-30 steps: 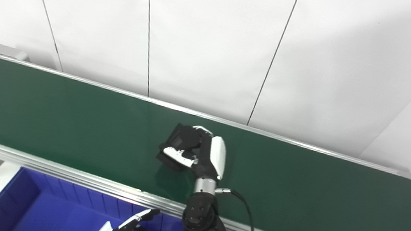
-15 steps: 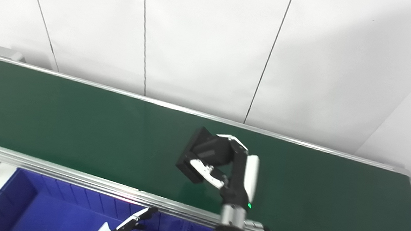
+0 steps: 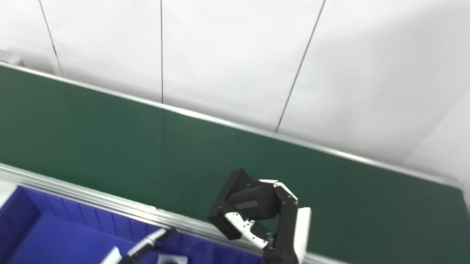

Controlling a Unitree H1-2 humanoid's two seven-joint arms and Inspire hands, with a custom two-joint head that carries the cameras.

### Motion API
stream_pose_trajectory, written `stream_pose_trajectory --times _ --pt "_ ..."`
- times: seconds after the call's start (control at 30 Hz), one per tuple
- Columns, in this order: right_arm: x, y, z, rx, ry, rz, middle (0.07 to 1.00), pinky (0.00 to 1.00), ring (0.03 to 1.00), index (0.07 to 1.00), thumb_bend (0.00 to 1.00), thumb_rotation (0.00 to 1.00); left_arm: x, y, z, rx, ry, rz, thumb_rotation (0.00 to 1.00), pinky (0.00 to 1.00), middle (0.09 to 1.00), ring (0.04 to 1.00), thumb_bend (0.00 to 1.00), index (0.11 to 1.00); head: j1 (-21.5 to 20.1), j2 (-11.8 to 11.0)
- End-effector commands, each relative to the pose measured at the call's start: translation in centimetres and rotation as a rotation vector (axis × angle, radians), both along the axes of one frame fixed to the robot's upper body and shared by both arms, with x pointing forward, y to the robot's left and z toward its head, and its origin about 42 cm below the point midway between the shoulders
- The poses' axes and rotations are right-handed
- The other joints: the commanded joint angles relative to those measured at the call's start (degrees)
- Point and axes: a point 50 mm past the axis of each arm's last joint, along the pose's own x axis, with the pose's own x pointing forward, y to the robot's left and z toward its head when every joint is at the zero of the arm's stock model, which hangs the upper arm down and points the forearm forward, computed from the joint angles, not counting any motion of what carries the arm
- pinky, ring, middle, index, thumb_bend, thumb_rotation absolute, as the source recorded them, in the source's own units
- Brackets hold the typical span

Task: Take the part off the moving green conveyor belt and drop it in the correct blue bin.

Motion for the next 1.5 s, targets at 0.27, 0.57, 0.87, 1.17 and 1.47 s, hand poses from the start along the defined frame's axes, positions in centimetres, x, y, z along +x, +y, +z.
stream_pose_trajectory --times 0.27,0.57,0.87,1.17,1.47 --pt "-3.6 -0.7 -0.9 -0.026 0.001 -0.026 0.486 0.42 0.494 0.492 0.52 0.0 1.0 1.0 1.6 -0.036 -0.045 -0.007 0.74 0.78 0.915 0.878 0.67 0.893 -0.7 2.8" --pt "-5.3 -0.7 -2.5 -0.04 0.084 -0.059 0.482 0.44 0.512 0.497 0.52 0.0 1.6 1.5 2.1 -0.037 -0.066 0.012 0.7 0.75 0.905 0.863 0.67 0.885 -1.6 5.1" --pt "-6.8 -1.3 -5.0 -0.134 0.172 -0.104 0.501 0.48 0.537 0.482 0.52 0.0 1.9 1.9 2.5 -0.043 -0.068 0.019 0.74 0.76 0.902 0.864 0.7 0.884 -2.2 6.7" --pt "-6.5 -2.2 -7.1 -0.334 0.241 -0.064 0.539 0.56 0.642 0.469 0.51 0.0 1.9 2.0 2.9 -0.059 -0.063 0.014 0.71 0.78 0.904 0.868 0.68 0.886 -1.6 7.1" --pt "-5.8 -2.0 -7.9 -0.43 0.347 0.059 0.874 0.85 0.905 0.816 0.63 0.24 1.8 2.2 3.0 -0.066 -0.053 0.018 0.69 0.78 0.9 0.865 0.67 0.881 -1.4 7.2"
